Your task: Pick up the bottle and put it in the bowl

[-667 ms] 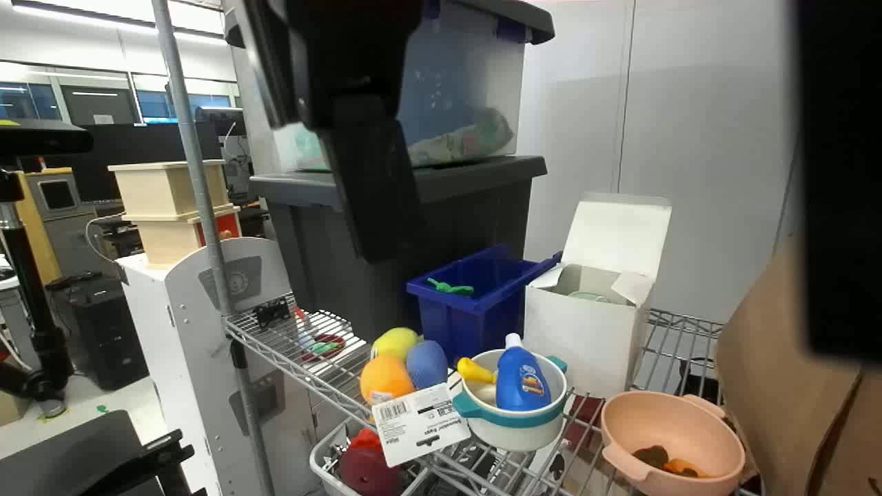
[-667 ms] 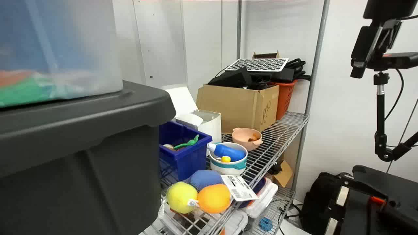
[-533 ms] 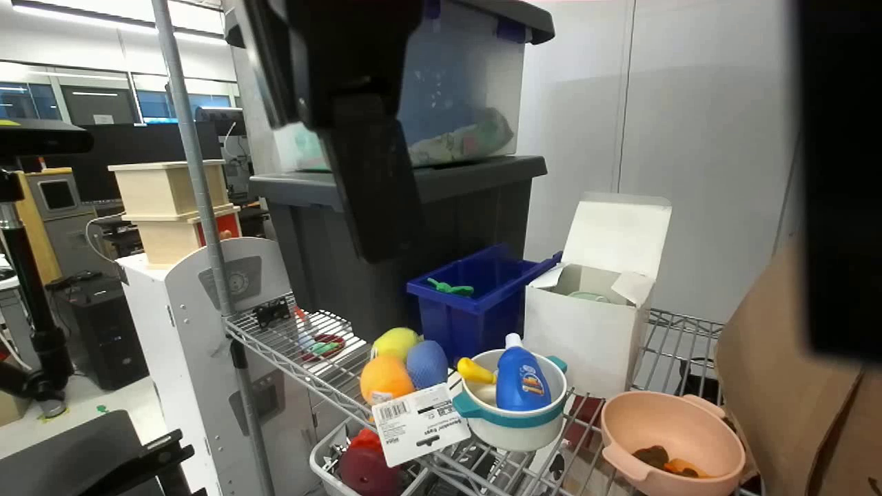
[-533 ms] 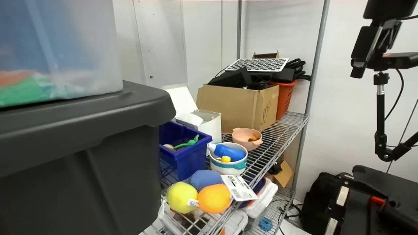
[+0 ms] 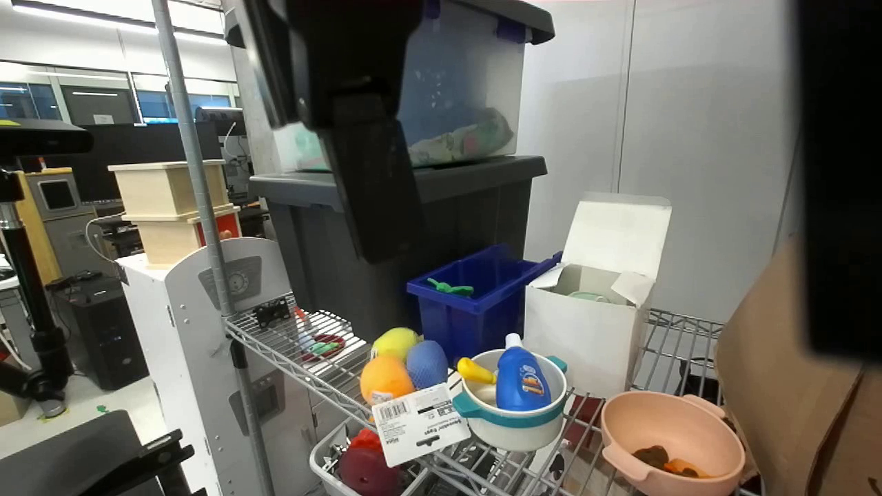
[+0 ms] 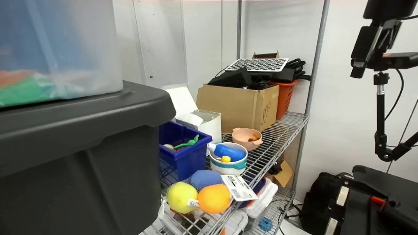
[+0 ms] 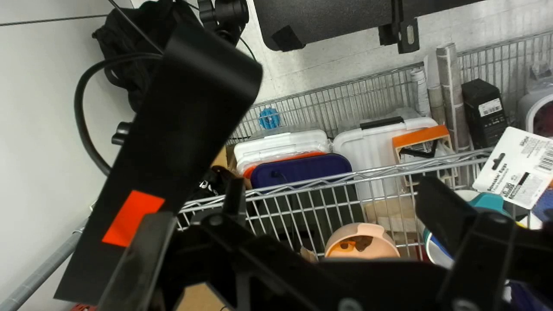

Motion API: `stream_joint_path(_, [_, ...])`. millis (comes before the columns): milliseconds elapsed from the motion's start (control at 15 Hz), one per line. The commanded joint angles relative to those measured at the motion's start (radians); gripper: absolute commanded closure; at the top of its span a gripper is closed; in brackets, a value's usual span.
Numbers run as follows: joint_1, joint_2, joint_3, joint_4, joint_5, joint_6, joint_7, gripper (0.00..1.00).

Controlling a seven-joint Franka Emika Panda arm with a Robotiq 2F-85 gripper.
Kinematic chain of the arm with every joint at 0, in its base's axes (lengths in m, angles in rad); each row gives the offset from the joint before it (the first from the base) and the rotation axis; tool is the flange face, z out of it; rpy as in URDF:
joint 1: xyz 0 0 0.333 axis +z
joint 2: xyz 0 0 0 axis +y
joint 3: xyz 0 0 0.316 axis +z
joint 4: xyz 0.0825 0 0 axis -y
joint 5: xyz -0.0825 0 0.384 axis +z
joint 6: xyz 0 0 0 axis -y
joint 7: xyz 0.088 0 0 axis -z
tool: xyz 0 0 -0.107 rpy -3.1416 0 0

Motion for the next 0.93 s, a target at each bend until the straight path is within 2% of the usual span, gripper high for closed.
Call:
stream_joint_path(0, [0.000,0.000,0.000,0.001,0.000,-0.002,0.000,0.00])
stream_joint_path(867, [0.015,-0.018,0.004,0.007,0.020,-0.024,-0.011,0.00])
